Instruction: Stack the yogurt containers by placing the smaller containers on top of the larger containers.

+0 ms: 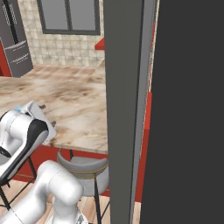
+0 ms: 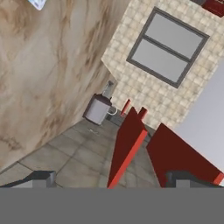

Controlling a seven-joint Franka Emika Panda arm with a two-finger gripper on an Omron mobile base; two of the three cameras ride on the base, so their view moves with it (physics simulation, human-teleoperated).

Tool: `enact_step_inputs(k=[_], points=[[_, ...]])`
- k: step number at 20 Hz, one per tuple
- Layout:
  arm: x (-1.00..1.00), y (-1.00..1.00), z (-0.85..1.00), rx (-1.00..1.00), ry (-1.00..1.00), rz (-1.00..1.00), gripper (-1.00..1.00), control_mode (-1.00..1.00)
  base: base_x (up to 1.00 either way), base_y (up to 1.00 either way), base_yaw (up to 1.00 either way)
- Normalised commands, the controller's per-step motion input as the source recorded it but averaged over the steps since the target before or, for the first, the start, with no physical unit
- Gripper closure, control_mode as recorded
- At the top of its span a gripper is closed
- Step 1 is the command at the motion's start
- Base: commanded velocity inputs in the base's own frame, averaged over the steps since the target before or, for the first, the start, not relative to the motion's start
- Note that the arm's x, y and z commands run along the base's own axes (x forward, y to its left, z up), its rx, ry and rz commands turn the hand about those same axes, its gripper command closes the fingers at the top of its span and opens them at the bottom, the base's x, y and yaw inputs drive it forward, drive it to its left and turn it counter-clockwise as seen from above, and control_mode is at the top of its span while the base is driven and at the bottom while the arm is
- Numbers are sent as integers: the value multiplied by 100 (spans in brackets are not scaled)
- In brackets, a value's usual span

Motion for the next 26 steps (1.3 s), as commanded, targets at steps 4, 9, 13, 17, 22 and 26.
enact_step_inputs(k=[4,9,13,17,22,26], points=[[-40,37,0,5,28,1,-100,-100,0,0,0],[-51,46,15,-4,14,3,-100,-100,0,0,0],[-50,58,24,-25,8,6,-100,-100,0,0,0],[-49,68,30,-40,3,2,-100,-100,0,0,0],[-43,36,2,-39,8,0,-100,-100,0,0,0],[-46,22,-9,-24,19,0,-100,-100,0,0,0]])
